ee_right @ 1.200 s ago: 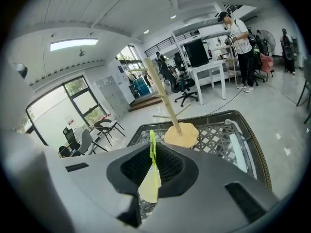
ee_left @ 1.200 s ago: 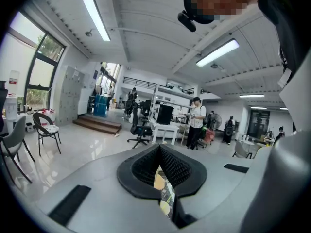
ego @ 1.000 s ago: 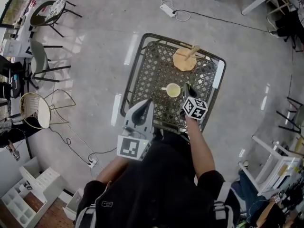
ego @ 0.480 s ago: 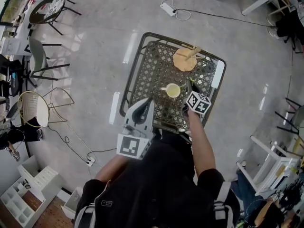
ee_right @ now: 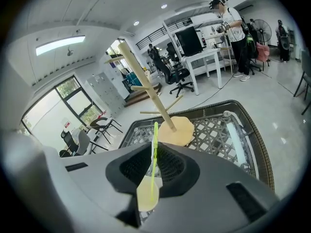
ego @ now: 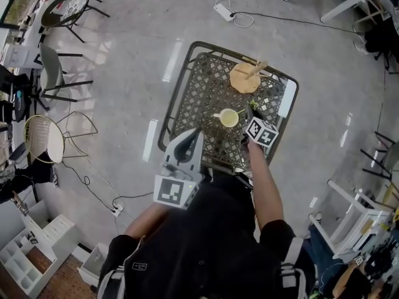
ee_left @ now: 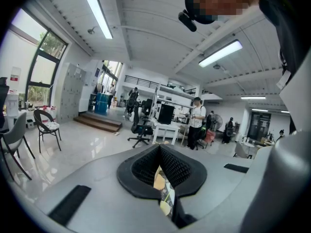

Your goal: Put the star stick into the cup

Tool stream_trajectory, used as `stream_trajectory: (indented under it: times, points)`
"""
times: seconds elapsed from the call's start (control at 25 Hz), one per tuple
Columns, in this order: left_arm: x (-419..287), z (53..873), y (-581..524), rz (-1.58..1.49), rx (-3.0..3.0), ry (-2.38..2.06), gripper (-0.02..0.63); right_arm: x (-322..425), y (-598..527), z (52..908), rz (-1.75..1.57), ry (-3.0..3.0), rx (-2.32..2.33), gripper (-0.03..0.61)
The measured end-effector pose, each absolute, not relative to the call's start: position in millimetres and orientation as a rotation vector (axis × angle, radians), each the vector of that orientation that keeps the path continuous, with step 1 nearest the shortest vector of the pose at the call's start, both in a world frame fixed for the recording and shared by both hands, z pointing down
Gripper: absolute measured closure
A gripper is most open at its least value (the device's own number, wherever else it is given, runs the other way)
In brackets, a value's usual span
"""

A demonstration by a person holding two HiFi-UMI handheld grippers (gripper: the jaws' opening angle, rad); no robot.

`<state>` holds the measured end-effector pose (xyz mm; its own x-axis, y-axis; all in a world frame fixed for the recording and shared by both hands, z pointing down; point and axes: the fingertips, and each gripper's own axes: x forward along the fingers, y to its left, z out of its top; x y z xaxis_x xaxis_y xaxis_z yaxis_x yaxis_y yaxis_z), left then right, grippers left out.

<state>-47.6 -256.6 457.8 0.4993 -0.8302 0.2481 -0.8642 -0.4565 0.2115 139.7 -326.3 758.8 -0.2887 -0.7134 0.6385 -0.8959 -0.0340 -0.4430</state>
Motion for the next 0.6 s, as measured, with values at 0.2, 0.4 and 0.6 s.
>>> stream_trajectory:
  times: [0.2,0.4,0.6]
  points:
    - [-50.8,455.7,-253.1,0.142,2.43,-1.433,0.598,140.8,-325.3,757.5,1.231,-2.02,1.735,0.552]
    - [-53.9,453.7,-246.5,0.132,2.437,-1.429,0.598,143.9,-322.7,754.1,1.231,-2.025,1.771,0.495]
    - [-56.8,454.3,-240.6,0.118,2.438,-1.433,0.598,149.3,-320.3,755.8,1.217,-2.01,1.795,0.46]
